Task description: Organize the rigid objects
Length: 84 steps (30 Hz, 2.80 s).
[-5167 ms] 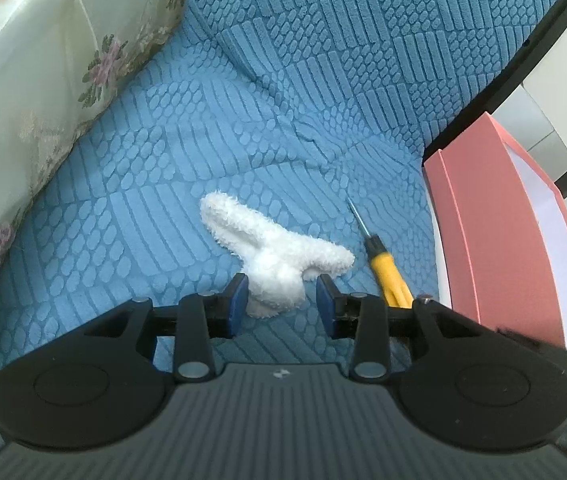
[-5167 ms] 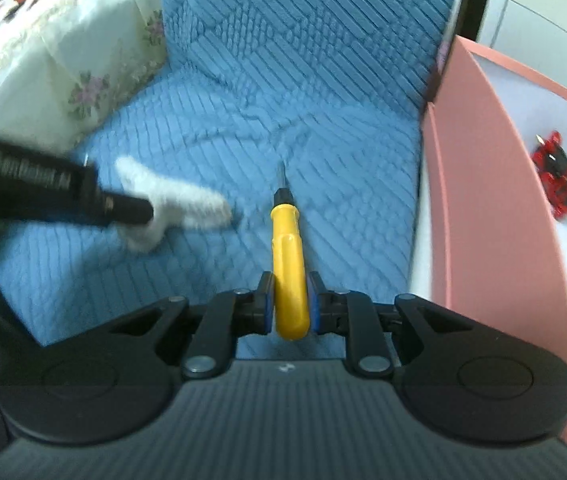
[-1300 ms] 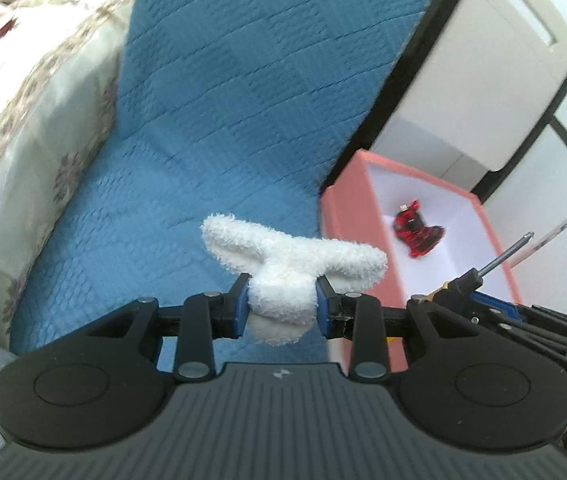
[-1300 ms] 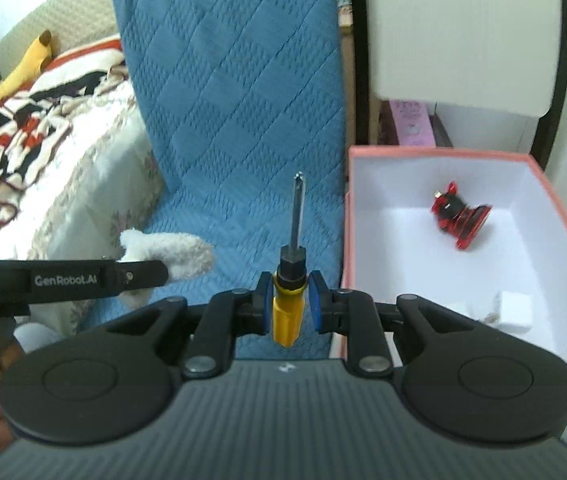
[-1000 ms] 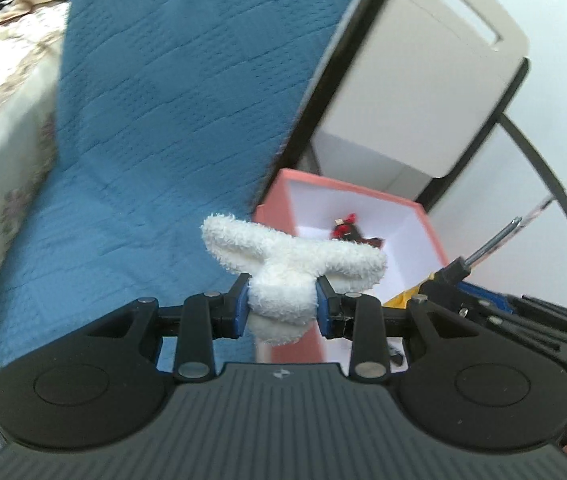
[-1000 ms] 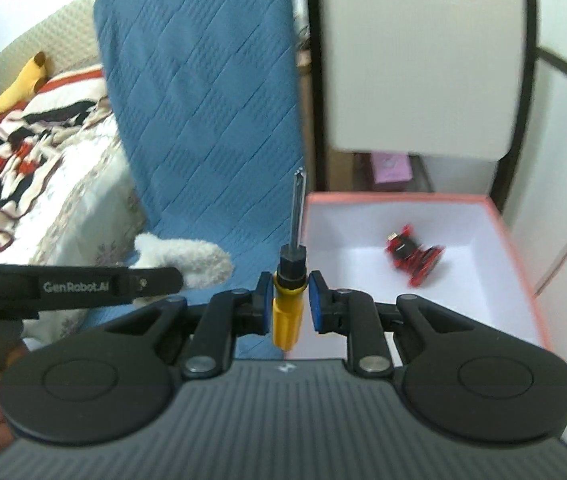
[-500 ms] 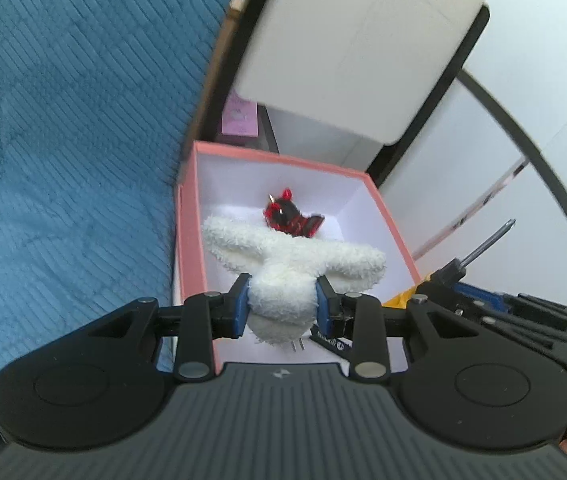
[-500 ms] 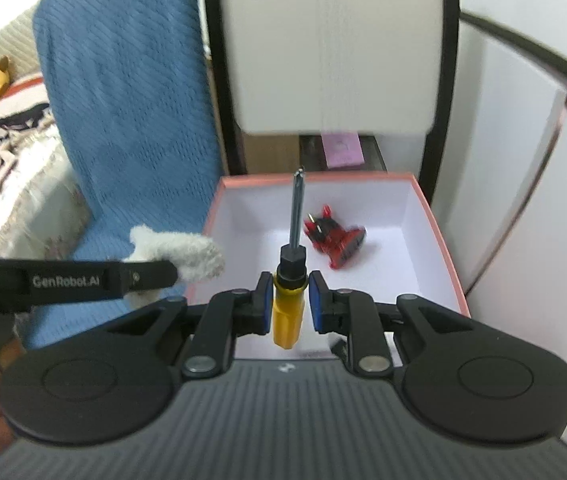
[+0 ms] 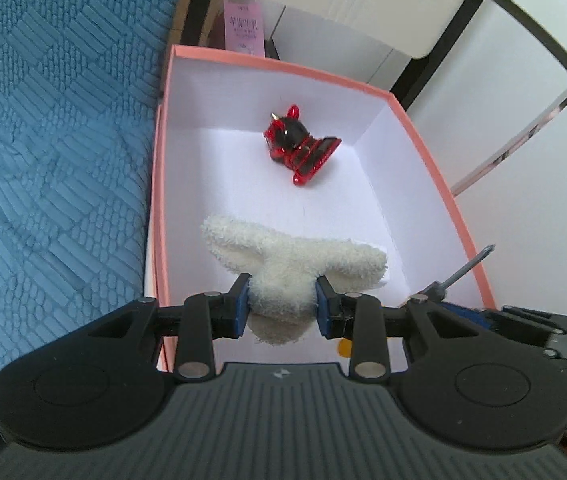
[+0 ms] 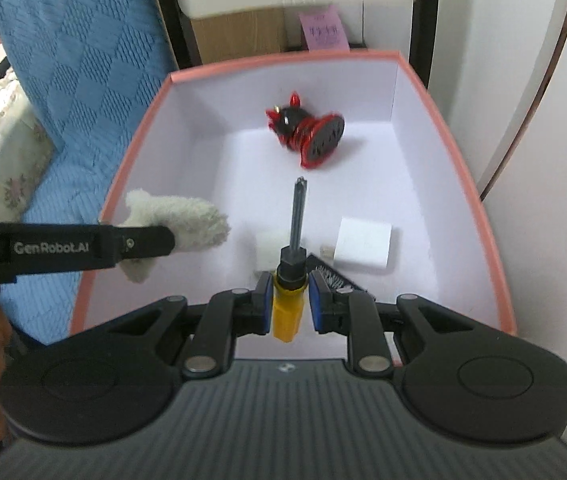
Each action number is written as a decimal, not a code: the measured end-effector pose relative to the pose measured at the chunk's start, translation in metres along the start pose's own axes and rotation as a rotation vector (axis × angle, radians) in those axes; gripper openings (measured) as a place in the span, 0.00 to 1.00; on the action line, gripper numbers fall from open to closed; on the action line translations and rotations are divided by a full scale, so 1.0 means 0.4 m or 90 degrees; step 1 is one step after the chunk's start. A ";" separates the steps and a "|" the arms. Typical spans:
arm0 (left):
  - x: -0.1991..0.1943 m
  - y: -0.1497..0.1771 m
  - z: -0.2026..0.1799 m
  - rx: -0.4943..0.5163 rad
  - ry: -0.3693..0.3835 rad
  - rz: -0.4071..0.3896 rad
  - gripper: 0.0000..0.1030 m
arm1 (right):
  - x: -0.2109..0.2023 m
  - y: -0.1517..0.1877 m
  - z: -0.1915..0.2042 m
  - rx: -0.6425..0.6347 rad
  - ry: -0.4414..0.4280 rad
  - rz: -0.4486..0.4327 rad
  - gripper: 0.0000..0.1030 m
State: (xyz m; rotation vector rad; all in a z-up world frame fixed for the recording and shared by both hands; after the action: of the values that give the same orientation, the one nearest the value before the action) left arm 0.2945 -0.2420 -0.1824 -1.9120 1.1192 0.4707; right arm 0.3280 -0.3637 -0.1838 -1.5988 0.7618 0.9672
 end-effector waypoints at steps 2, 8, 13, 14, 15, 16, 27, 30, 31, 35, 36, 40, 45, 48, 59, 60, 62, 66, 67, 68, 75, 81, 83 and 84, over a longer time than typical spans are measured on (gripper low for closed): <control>0.013 0.002 0.001 0.004 -0.003 0.009 0.37 | 0.021 0.010 -0.002 0.007 -0.002 0.012 0.22; 0.022 0.009 0.009 0.005 -0.007 0.026 0.37 | 0.050 0.020 -0.008 0.033 -0.017 0.031 0.23; 0.009 0.010 -0.012 0.030 -0.014 0.023 0.38 | 0.041 -0.001 -0.020 0.055 -0.022 0.031 0.36; 0.004 0.009 -0.014 0.032 -0.013 0.021 0.38 | 0.034 -0.007 -0.022 0.056 -0.022 0.027 0.36; -0.002 0.007 -0.016 0.032 -0.011 0.019 0.38 | 0.023 -0.015 -0.023 0.057 -0.022 0.020 0.36; -0.010 0.006 -0.018 0.032 -0.010 0.016 0.38 | 0.009 -0.021 -0.025 0.057 -0.022 0.010 0.36; -0.169 -0.026 -0.074 0.062 0.022 -0.038 0.48 | -0.179 -0.098 -0.026 0.072 -0.017 -0.091 0.37; -0.219 -0.026 -0.095 0.078 0.028 -0.052 0.53 | -0.238 -0.107 -0.022 0.077 -0.013 -0.118 0.37; -0.236 -0.025 -0.101 0.085 0.027 -0.057 0.54 | -0.257 -0.107 -0.022 0.077 -0.011 -0.127 0.37; -0.313 -0.016 -0.121 0.101 0.026 -0.083 0.77 | -0.308 -0.091 -0.008 0.076 -0.009 -0.143 0.37; -0.335 -0.013 -0.124 0.106 0.022 -0.094 0.78 | -0.319 -0.083 -0.004 0.076 -0.009 -0.144 0.37; -0.395 0.003 -0.130 0.132 0.018 -0.109 0.84 | -0.365 -0.052 0.010 0.080 -0.002 -0.150 0.37; -0.446 0.033 -0.140 0.160 0.019 -0.116 0.93 | -0.414 -0.019 0.022 0.083 0.007 -0.161 0.54; -0.468 0.057 -0.152 0.174 0.024 -0.118 0.96 | -0.440 -0.002 0.021 0.080 0.022 -0.170 0.74; -0.529 0.102 -0.123 0.195 0.010 -0.115 0.98 | -0.492 0.058 0.035 0.107 0.053 -0.177 0.84; -0.535 0.108 -0.116 0.195 0.011 -0.114 0.98 | -0.498 0.062 0.039 0.108 0.054 -0.180 0.84; -0.545 0.118 -0.103 0.192 0.012 -0.112 0.98 | -0.508 0.070 0.047 0.113 0.056 -0.183 0.84; -0.570 0.139 -0.080 0.182 0.018 -0.107 0.98 | -0.520 0.094 0.057 0.129 0.064 -0.182 0.84; -0.576 0.144 -0.074 0.177 0.018 -0.106 0.98 | -0.523 0.101 0.060 0.134 0.064 -0.179 0.84; -0.582 0.147 -0.071 0.173 0.019 -0.106 0.98 | -0.524 0.108 0.064 0.138 0.063 -0.175 0.84; -0.606 0.157 -0.071 0.169 0.035 -0.113 0.98 | -0.545 0.121 0.082 0.131 0.078 -0.184 0.84; -0.621 0.154 -0.070 0.171 0.033 -0.126 0.98 | -0.547 0.121 0.089 0.129 0.086 -0.185 0.85; -0.624 0.153 -0.067 0.166 0.034 -0.126 0.98 | -0.547 0.125 0.096 0.130 0.087 -0.183 0.85; -0.626 0.153 -0.064 0.163 0.033 -0.126 0.98 | -0.547 0.125 0.097 0.130 0.087 -0.182 0.85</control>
State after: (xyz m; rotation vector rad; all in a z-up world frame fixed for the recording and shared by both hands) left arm 0.1082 -0.1462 -0.0300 -1.7931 0.9597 0.1599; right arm 0.1748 -0.3382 -0.0171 -1.5537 0.6778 0.5610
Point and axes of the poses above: each gripper's, at about its wrist camera, not at the fingertips, and x roughly the way its jaws point, z to its left, y to its underside, the point moved 9 cm from there along x, roughly the way its jaws point, and after that the axes turned 13 degrees about y, right-handed, at the moved point
